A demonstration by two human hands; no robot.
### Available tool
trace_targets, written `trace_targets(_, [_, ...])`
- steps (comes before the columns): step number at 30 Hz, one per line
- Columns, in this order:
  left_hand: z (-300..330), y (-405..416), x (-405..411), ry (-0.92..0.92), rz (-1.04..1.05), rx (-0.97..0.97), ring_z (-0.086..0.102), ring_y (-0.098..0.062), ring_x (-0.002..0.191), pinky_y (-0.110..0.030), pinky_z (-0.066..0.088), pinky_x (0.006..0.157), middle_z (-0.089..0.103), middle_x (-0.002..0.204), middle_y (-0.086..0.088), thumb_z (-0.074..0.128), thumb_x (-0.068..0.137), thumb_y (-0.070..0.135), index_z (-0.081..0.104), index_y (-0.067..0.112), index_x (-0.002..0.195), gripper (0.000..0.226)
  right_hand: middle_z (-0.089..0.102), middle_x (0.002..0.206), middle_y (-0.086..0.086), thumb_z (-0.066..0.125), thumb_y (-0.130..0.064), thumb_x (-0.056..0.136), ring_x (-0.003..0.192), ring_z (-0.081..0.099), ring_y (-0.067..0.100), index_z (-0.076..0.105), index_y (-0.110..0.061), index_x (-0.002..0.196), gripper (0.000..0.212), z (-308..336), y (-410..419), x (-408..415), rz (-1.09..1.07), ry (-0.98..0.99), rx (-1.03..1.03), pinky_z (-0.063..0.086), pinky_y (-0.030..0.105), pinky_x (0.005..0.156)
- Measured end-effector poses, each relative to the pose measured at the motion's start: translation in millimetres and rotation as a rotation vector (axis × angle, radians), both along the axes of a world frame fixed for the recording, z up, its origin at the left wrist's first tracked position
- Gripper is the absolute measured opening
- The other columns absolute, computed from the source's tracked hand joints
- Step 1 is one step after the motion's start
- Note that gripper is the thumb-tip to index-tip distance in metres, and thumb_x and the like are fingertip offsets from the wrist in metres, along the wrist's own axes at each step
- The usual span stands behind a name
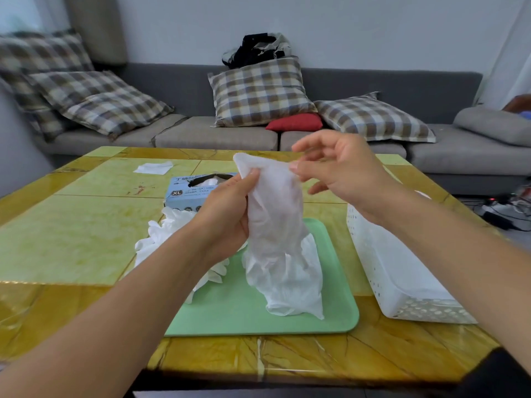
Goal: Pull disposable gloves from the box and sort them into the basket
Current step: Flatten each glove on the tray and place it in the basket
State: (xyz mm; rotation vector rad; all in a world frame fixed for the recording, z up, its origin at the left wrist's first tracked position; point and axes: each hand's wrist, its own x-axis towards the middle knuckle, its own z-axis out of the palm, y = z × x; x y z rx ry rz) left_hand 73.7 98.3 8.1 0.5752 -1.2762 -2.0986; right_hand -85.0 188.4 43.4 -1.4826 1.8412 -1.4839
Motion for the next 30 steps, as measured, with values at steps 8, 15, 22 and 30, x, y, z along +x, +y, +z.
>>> trace_targets(8, [5.6, -11.0, 8.8, -0.102, -0.082, 0.009, 0.069, -0.027, 0.111, -0.043, 0.057, 0.09, 0.07, 0.124, -0.016, 0.035, 0.107, 0.027, 0.058, 0.002, 0.133, 0.043, 0.068, 0.101, 0.006, 0.074, -0.026, 0.084, 0.078, 0.066, 0.018, 0.065, -0.012, 0.118, 0.038, -16.0, -3.4, -8.2, 0.188, -0.617, 0.306, 0.057, 0.032, 0.075])
trace_targets(15, [7.5, -15.0, 14.5, -0.256, -0.032, -0.273, 0.071, -0.019, 0.069, -0.028, 0.057, 0.055, 0.075, 0.092, -0.01, 0.061, 0.096, 0.024, 0.071, 0.004, 0.111, 0.027, 0.062, 0.122, 0.014, 0.06, -0.017, 0.096, 0.105, 0.058, 0.028, 0.06, -0.001, 0.135, 0.042, -12.8, 2.5, -3.7, 0.25, -0.732, 0.355, 0.052, 0.04, 0.096])
trace_targets(22, [6.3, -24.3, 5.6, -0.367, -0.087, -0.259, 0.072, -0.015, 0.067, -0.024, 0.057, 0.055, 0.076, 0.085, -0.006, 0.06, 0.099, 0.014, 0.071, 0.003, 0.103, 0.016, 0.07, 0.104, 0.011, 0.063, -0.018, 0.096, 0.087, 0.068, 0.021, 0.064, -0.001, 0.13, 0.039, -25.8, -2.2, -8.1, 0.222, -0.739, 0.375, 0.06, 0.031, 0.076])
trace_targets(30, [-11.7, -51.0, -20.0, -0.516, 0.002, -0.293, 0.072, -0.014, 0.075, -0.025, 0.06, 0.065, 0.077, 0.1, -0.009, 0.07, 0.091, 0.011, 0.073, 0.009, 0.097, 0.006, 0.071, 0.095, 0.006, 0.069, -0.009, 0.092, 0.077, 0.067, 0.018, 0.064, -0.012, 0.103, 0.013, -39.7, -35.0, -23.5, 0.018, -0.626, 0.357, 0.059, 0.03, 0.072])
